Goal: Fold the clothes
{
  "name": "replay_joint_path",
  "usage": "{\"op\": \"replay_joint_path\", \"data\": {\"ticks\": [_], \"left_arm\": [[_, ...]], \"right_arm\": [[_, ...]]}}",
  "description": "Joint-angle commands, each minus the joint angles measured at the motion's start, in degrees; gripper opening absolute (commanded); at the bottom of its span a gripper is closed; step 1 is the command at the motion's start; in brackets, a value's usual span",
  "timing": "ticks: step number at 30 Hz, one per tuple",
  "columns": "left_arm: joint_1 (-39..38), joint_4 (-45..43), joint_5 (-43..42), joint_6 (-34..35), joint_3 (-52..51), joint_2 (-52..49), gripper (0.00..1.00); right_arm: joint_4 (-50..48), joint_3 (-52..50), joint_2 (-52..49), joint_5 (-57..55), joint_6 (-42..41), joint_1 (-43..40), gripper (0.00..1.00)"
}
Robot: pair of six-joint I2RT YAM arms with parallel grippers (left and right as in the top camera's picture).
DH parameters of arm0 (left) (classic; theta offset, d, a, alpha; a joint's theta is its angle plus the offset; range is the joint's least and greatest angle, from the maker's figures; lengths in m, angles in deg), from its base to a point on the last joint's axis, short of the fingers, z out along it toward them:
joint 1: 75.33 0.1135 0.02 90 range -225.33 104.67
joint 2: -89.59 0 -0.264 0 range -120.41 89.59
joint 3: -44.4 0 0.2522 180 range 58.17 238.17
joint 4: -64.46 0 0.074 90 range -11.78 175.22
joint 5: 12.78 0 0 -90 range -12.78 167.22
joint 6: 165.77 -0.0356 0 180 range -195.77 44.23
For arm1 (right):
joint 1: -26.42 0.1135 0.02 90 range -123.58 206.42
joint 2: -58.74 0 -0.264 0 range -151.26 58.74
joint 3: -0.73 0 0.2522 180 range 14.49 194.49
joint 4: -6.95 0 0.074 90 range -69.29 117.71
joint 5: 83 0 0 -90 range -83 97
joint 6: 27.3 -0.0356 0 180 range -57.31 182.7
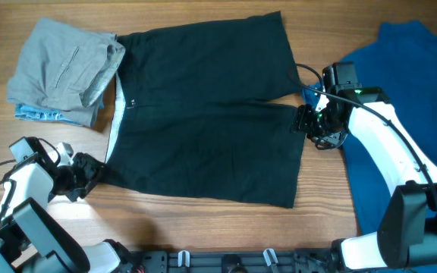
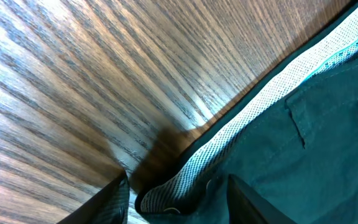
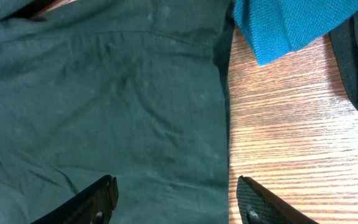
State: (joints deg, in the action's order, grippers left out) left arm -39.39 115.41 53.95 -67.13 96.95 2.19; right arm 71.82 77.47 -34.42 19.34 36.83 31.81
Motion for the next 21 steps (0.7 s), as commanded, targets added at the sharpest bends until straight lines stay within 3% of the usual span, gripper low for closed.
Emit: {"op": "replay_joint_path", "data": {"ticks": [1, 5, 8, 13, 15, 16, 21], "left_arm": [[-0.2, 0.0, 1.2, 1.2, -1.3, 0.0, 0.51], [-0.2, -0.8, 1.1, 1.2, -4.4, -0.1, 0.53], [-0.2, -1.8, 0.8, 1.3, -5.0, -0.1, 0.35], [-0.2, -2.4, 1.7, 3.4, -5.0, -2.2, 0.31], [-0.2, -2.1, 1.7, 3.4, -5.0, -2.3, 0.17], [-0.2, -0.6, 1.9, 3.4, -4.0, -2.3, 0.04], [-0.2, 11.2, 5.5, 3.3, 8.0, -2.3, 0.04]], "right_arm": [[-0.1, -0.4, -0.4, -1.0, 0.3, -0.1, 0.66], [-0.5, -0.4, -0.4, -1.0, 0.2, -0.1, 0.66], [-0.7, -0.4, -0.4, -1.0, 0.3, -0.1, 0.66], [-1.0, -0.4, -0.4, -1.0, 0.3, -0.1, 0.66], [-0.9, -0.4, -0.4, -1.0, 0.4, -0.1, 0.66], [-0.4, -0.4, -0.4, -1.0, 0.3, -0.1, 0.66], [8.5, -1.1, -0.4, -1.0, -4.8, -0.5, 0.64]]}}
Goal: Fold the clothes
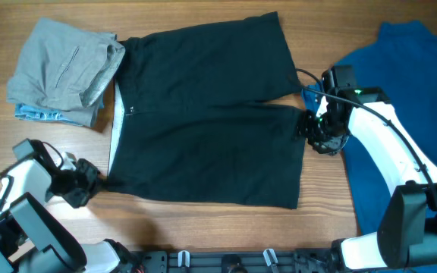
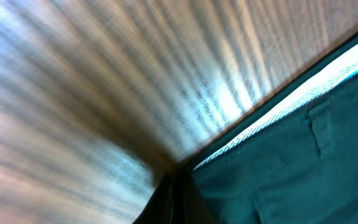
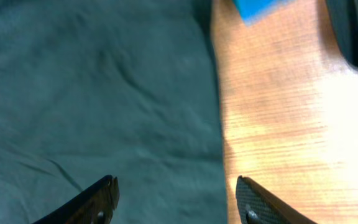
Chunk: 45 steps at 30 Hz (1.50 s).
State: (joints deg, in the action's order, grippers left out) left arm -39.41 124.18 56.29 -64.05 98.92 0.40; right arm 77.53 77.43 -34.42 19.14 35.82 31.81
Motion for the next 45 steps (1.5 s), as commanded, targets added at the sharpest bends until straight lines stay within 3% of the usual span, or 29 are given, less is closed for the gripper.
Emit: {"op": "replay_joint_path", "data": {"ticks": [1, 3, 4, 7, 10, 13, 17, 22, 26, 29, 33, 34, 35, 37, 42, 45], "left_arm": [[-0.2, 3.4, 3.2, 0.3, 7.4, -0.5, 0.04], [-0.2, 4.5, 3.1, 0.3, 8.8, -0.5, 0.04], [-0.3, 4.5, 2.9, 0.3, 8.8, -0.5, 0.04], [-1.7, 4.5, 2.3, 0.3, 8.8, -0.5, 0.04], [-6.0, 4.0, 2.4, 0.3, 8.8, -0.5, 0.04], [-8.8, 3.4, 2.4, 0.3, 8.8, -0.5, 0.04], [-8.8, 3.4, 2.4, 0.3, 8.8, -0.5, 0.04], [-8.8, 3.3, 2.4, 0.3, 8.8, -0.5, 0.04], [-8.8, 3.2, 2.4, 0.3, 8.8, -0.5, 0.04], [-8.8, 3.1, 2.4, 0.3, 8.8, -0.5, 0.04], [-8.8, 3.1, 2.4, 0.3, 8.8, -0.5, 0.04], [-8.8, 3.0, 2.4, 0.3, 8.8, -0.5, 0.04], [-8.8, 2.8, 2.4, 0.3, 8.8, -0.5, 0.04], [-8.8, 2.9, 2.4, 0.3, 8.8, -0.4, 0.04], [-8.8, 4.8, 2.4, 0.3, 9.4, 0.5, 0.04], [-8.8, 11.5, 2.4, 0.3, 14.7, 1.9, 0.04]], "right_arm": [[4.0, -2.2, -0.4, -0.8, -5.1, -0.8, 0.57], [4.6, -7.6, -0.4, 3.7, -5.5, -1.6, 0.38], [4.5, -10.8, -0.4, 7.7, -5.0, -1.6, 0.36], [3.7, -16.7, -0.4, 17.9, -0.3, -0.7, 0.43], [3.2, -20.3, -0.4, 19.5, -0.3, 4.1, 0.51], [4.3, -20.3, -0.4, 14.3, -8.8, 9.6, 0.57], [5.3, -20.3, -0.4, 12.7, -13.8, 10.9, 0.47], [1.9, -21.7, -0.4, 12.7, -14.2, 11.9, 0.34], [-1.2, -22.4, -0.4, 12.1, -15.6, 15.0, 0.57], [-3.6, -25.5, -0.4, 10.1, -21.0, 16.0, 0.45], [-8.6, -27.7, -0.4, 7.5, -22.6, 16.0, 0.45], [-9.3, -27.5, -0.4, 7.5, -22.4, 16.0, 0.41], [-9.6, -27.0, -0.3, 7.1, -21.6, 16.0, 0.25], [-7.3, -25.1, -0.3, 5.6, -20.9, 16.0, 0.07], [0.1, -18.8, 3.9, 1.3, -18.2, 15.9, 0.04], [9.0, -7.2, 9.9, -4.0, -15.0, 15.9, 0.04]]}}
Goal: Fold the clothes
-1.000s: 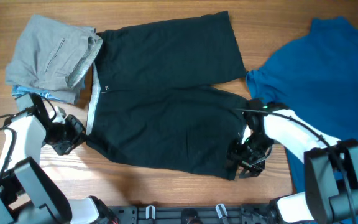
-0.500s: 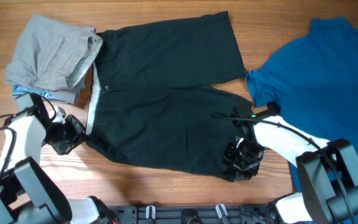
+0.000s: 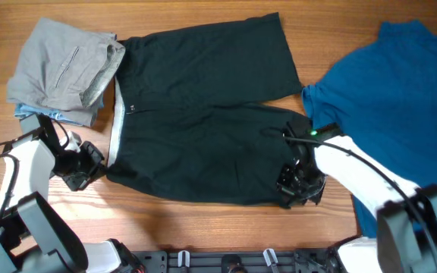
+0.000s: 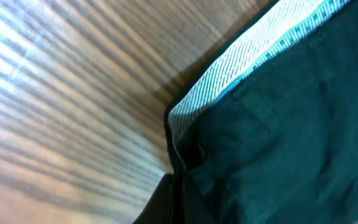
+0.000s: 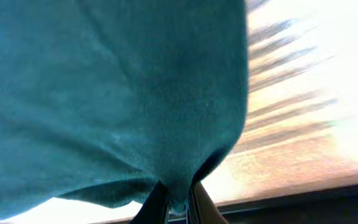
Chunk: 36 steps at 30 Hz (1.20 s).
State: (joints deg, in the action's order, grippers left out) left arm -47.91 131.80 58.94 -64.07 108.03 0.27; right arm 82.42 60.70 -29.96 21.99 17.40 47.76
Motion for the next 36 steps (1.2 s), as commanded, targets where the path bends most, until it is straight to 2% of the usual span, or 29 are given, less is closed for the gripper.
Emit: {"op": "replay_joint_path", "data": {"ticks": [1, 4, 7, 14, 17, 22, 24, 25, 26, 29, 30, 31, 32, 33, 34, 36], "left_arm": [[-0.3, 8.1, -0.3, 0.3, 9.3, 2.7, 0.04], [-0.3, 17.4, -0.3, 0.3, 17.7, 4.8, 0.04], [-0.3, 22.3, -0.1, -1.1, 21.8, 7.8, 0.04], [-2.2, 31.1, 1.0, -0.9, 21.9, 17.9, 0.04], [-3.0, 28.1, 1.0, -0.5, 21.8, 18.8, 0.04], [-9.7, 17.4, 6.4, 2.7, 21.7, 13.8, 0.04], [-12.6, 14.1, 9.3, 2.8, 21.7, 10.9, 0.04], [-13.6, 11.9, 15.7, 4.7, 21.7, 8.8, 0.04], [-13.8, 10.6, 17.7, 5.4, 21.7, 7.9, 0.04], [-13.8, 3.4, 17.9, 5.5, 21.7, 3.3, 0.04], [-13.8, 1.6, 17.7, 5.5, 21.7, 2.1, 0.08], [-13.8, -0.1, 17.7, 5.5, 21.7, 1.0, 0.31], [-13.8, -2.1, 17.7, 5.5, 21.7, -0.4, 0.61], [-13.8, -3.2, 17.7, 5.4, 21.7, -1.6, 0.78], [-13.8, -3.2, 17.7, 5.2, 21.7, -2.3, 0.88], [-13.8, -0.3, 17.7, 5.0, 21.7, -2.3, 0.89]], "right_arm": [[8.4, 15.9, 7.3, -10.2, 3.6, 0.0, 0.04], [15.2, 31.3, 9.4, -16.9, 3.5, 0.0, 0.04], [14.8, 40.5, 9.4, -18.9, 3.3, -1.9, 0.04], [9.8, 45.0, 9.3, -23.3, 9.6, -4.0, 0.04], [2.6, 45.0, 7.1, -26.4, 12.3, -4.3, 0.04], [-11.3, 45.0, -3.8, -27.0, 15.1, -7.1, 0.04], [-19.7, 45.0, -9.5, -24.2, 18.4, -8.5, 0.04], [-25.2, 45.0, -12.7, -21.5, 21.4, -9.1, 0.04], [-28.9, 45.0, -15.0, -19.8, 22.7, -9.4, 0.04], [-39.1, 45.0, -22.9, -17.4, 22.8, -10.0, 0.04], [-42.2, 45.0, -25.2, -17.3, 23.4, -10.0, 0.12], [-44.2, 45.0, -26.6, -16.5, 24.4, -10.0, 0.31], [-45.3, 45.0, -27.9, -15.8, 25.0, -10.0, 0.70], [-44.8, 45.0, -28.5, -15.8, 25.0, -10.1, 0.84], [-43.6, 45.0, -28.4, -15.7, 25.8, -10.3, 0.91], [-35.7, 45.0, -27.3, -15.7, 27.3, -11.6, 0.93]]}}
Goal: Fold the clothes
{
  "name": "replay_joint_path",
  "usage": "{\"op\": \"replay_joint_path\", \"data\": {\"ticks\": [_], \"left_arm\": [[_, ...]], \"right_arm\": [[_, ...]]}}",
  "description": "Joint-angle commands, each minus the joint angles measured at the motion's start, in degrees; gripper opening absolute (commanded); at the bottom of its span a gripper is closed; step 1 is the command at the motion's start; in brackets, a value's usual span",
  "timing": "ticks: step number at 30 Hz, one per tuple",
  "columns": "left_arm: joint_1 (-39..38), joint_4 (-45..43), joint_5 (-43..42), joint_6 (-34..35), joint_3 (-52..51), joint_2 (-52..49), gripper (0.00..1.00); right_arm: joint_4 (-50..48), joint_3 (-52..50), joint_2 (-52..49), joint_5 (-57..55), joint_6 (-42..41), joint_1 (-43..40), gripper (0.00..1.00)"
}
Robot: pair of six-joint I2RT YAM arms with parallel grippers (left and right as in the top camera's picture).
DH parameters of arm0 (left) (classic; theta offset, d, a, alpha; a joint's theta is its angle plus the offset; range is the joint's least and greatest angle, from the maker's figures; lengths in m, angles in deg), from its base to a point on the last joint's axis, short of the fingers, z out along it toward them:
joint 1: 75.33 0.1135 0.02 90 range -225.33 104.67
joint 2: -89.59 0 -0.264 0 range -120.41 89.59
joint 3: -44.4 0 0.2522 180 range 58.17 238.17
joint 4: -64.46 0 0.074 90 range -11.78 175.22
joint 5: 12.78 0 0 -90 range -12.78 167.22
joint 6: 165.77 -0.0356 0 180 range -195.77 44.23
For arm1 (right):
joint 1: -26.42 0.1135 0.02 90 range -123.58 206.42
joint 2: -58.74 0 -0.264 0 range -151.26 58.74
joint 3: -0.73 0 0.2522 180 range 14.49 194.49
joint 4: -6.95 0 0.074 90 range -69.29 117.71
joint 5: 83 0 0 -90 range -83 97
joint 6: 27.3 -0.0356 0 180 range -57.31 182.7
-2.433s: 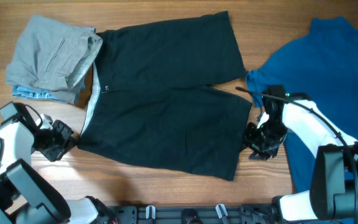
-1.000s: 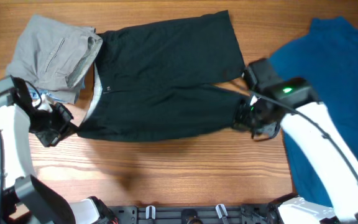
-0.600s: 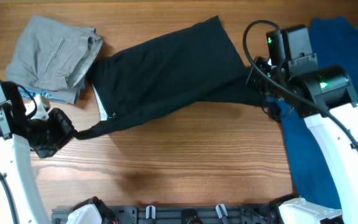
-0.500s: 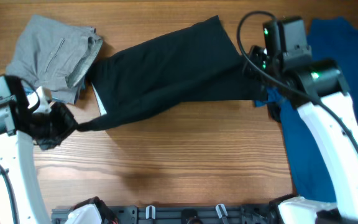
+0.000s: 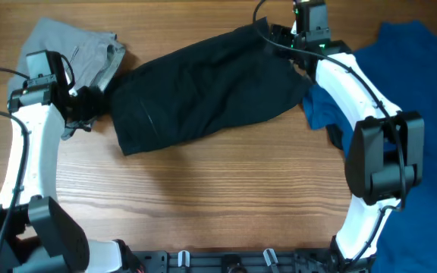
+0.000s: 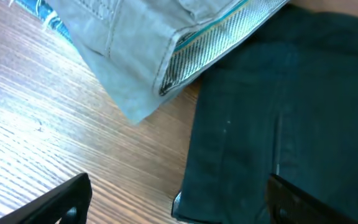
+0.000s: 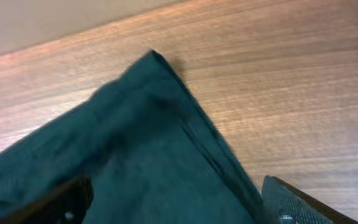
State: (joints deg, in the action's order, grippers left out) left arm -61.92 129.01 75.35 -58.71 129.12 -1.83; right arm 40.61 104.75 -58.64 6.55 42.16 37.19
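The black shorts (image 5: 203,91) lie folded in half, slanting from the front left to the back right in the overhead view. My left gripper (image 5: 88,105) is open at their left end; the left wrist view shows its fingers (image 6: 64,199) wide apart over the shorts' edge (image 6: 278,112). My right gripper (image 5: 278,34) is open at the back right corner, and in its own view the shorts' corner (image 7: 160,124) lies between the spread fingers (image 7: 300,199). Neither gripper holds cloth.
A folded grey garment (image 5: 59,53) on light blue cloth lies at the back left, touching the shorts' left end. A blue shirt (image 5: 416,91) covers the right side; one corner of it (image 5: 321,110) reaches the shorts. Bare wood fills the front.
Both grippers were shut on the shorts' front corners near the table's front. Now the front half lies folded over the back half, and both grippers are open at the far edge.
Both grippers stood open at the spread shorts, left at the front waistband corner, right at the right hem. Then the left was shut on that corner. Later both were shut on the front corners. Now the shorts are folded in half and released.
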Motion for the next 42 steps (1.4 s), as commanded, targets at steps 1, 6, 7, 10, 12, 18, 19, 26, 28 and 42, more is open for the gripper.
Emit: {"op": "replay_joint_path", "data": {"ticks": [1, 6, 7, 10, 12, 18, 19, 26, 28, 42], "left_arm": [[0.2, 4.1, 1.3, -0.3, 0.6, -0.2, 0.89], [-1.9, 4.2, -4.3, -3.5, -8.1, -0.3, 0.77], [-2.2, 2.5, -5.2, -3.5, -10.1, -0.3, 0.77], [-3.1, -7.2, -9.3, -3.3, -18.8, -0.6, 0.77], [-3.1, -11.5, -9.5, -3.3, -22.1, -1.2, 0.69], [-2.8, -18.4, -9.4, -3.4, -22.6, -2.3, 0.04], [-2.2, -17.6, -9.4, -3.4, -21.7, -2.3, 0.04], [8.2, -0.9, -5.6, -11.1, -9.0, -1.6, 0.04], [9.4, -0.6, -6.4, -11.1, -8.8, -1.6, 0.04], [-1.6, -8.8, -13.7, -11.1, -11.9, -12.8, 0.57]], "right_arm": [[10.9, 0.9, 1.6, 0.7, 2.4, -1.9, 0.92], [34.1, 0.9, 1.6, 9.6, 2.3, -4.8, 0.92], [38.4, 0.9, 1.6, 9.9, 2.4, -4.8, 0.92], [41.7, -0.4, 1.6, 15.6, 4.0, -4.7, 0.90], [41.9, -0.4, 1.6, 16.0, 4.4, -4.7, 0.86], [43.8, -0.3, 3.3, 18.5, 13.1, -4.7, 0.84], [44.2, -0.3, 4.2, 18.5, 13.1, -4.8, 0.84], [44.5, -6.7, 6.6, 18.9, 3.8, -4.8, 0.95], [38.4, -11.4, 6.6, 19.4, 2.4, -4.8, 0.95], [14.8, -17.5, 6.6, 6.5, -9.0, -6.5, 0.20]]}}
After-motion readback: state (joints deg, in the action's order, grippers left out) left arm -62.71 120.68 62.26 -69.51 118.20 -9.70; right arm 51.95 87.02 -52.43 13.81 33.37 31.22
